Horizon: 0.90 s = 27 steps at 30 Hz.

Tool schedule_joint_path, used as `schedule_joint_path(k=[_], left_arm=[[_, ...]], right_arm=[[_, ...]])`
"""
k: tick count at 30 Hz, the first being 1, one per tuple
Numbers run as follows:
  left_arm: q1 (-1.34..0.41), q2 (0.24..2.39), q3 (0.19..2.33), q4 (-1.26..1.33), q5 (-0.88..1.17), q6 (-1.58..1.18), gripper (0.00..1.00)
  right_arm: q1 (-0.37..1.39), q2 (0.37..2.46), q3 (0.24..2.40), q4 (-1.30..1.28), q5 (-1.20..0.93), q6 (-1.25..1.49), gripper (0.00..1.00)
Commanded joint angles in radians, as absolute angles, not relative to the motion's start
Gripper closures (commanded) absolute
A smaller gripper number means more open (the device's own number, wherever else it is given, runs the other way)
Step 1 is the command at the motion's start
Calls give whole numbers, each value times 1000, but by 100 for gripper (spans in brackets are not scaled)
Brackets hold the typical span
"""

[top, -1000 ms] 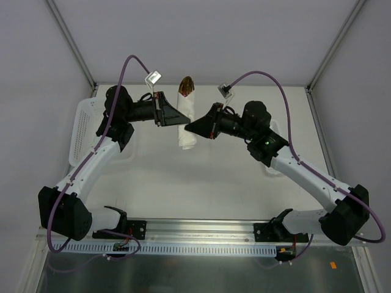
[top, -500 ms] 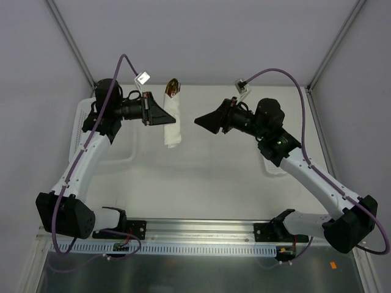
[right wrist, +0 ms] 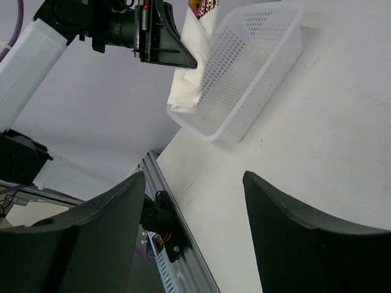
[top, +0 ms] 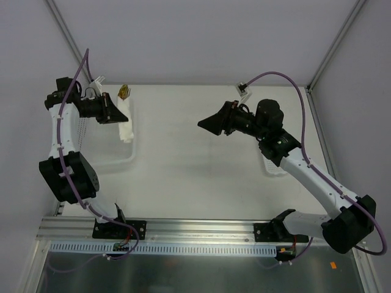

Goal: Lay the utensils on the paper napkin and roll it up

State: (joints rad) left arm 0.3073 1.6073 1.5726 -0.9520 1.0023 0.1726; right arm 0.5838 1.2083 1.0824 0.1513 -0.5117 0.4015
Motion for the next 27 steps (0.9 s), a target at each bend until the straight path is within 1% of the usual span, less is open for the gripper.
schedule_joint_path(k=[1,4,9,15,21,27], left_arm=[[383,1684,1660,-1158,953,377,100],[431,1785,1716,-1195,919,406,100],[439,1945,1778,-1226,870,425,100],[443,2100,1818,-1217,959,364,100],[431,2190,1845,-1131,968,270,100],[408,2270,1859,-1062,942,238,100]], right_arm=[[581,1224,1080,169,-541,388,32],[581,1233,1074,169,-545,388,32],[580,1241,1063,170,-546,390,32],[580,1247,1049,167,-552,391,32],[578,1247,1034,170,-552,394,33],[577,1259,1034,170,-558,397,33]])
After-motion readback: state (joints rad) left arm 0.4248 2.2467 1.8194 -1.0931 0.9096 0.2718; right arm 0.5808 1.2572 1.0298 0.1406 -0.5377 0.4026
